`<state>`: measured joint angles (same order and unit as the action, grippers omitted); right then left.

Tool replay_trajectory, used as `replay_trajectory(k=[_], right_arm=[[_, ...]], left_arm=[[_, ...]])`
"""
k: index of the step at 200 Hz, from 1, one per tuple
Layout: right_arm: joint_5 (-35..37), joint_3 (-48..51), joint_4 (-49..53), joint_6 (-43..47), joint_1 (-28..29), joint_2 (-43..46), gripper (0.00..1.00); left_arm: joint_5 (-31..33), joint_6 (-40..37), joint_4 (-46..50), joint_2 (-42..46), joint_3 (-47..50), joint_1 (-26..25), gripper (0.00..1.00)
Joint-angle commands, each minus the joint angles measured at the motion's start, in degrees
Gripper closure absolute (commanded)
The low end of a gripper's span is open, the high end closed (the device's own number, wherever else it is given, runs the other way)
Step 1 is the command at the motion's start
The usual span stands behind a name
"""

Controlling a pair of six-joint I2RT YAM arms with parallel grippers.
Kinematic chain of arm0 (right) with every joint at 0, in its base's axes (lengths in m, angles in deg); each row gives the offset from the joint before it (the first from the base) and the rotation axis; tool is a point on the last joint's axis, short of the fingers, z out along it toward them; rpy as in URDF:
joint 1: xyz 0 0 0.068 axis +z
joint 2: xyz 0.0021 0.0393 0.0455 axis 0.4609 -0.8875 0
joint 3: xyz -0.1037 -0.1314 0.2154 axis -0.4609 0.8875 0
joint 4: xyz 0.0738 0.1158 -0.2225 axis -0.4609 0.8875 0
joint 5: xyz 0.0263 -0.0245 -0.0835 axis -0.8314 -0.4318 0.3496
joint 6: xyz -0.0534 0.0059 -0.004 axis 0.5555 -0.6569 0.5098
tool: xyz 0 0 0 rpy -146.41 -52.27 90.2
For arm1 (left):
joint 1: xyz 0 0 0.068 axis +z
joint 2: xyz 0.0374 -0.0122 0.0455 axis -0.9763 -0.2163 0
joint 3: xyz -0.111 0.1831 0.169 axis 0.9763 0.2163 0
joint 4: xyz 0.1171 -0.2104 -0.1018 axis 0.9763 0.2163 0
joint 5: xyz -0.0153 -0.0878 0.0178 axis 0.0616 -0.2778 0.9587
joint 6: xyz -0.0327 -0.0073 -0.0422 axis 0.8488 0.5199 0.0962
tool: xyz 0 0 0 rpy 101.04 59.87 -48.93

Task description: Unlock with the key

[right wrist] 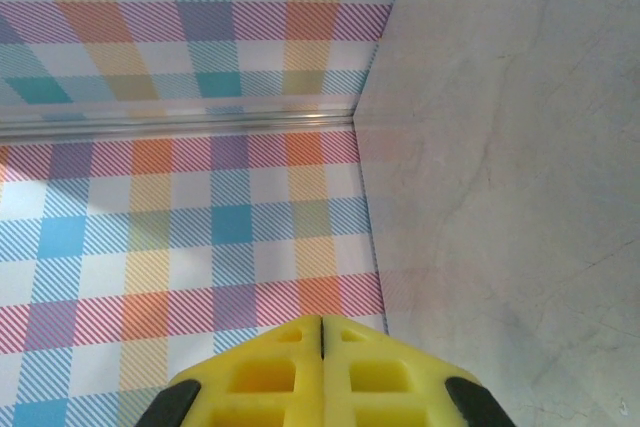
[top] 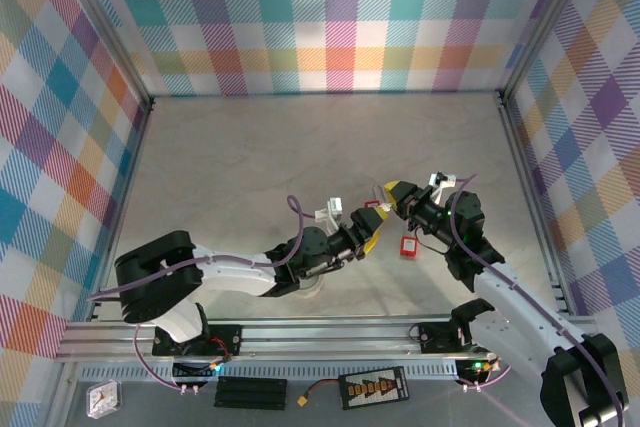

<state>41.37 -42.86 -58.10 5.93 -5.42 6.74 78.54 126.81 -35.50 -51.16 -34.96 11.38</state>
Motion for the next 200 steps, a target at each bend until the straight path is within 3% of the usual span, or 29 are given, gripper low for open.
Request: replay_trajectory(k=[1, 95, 200], right_arm=[[-0.87, -2.40, -0.57, 1.24, -0.05, 1.03, 1.00], [-0.78, -1.59, 1.09, 1.22, 0.09, 2.78, 1.00], [-0.08, -0.35, 2.37, 1.35, 0.22, 3.64, 1.00]], left_arm=[[1.59, 1.43, -13.21, -1.66, 0.12, 1.15, 0.15], [-1.36, -0.84, -13.42, -4.86, -6.61, 3.02, 0.39], [-2.81, -0.98, -11.28, -5.09, -7.36, 3.37, 0.91]])
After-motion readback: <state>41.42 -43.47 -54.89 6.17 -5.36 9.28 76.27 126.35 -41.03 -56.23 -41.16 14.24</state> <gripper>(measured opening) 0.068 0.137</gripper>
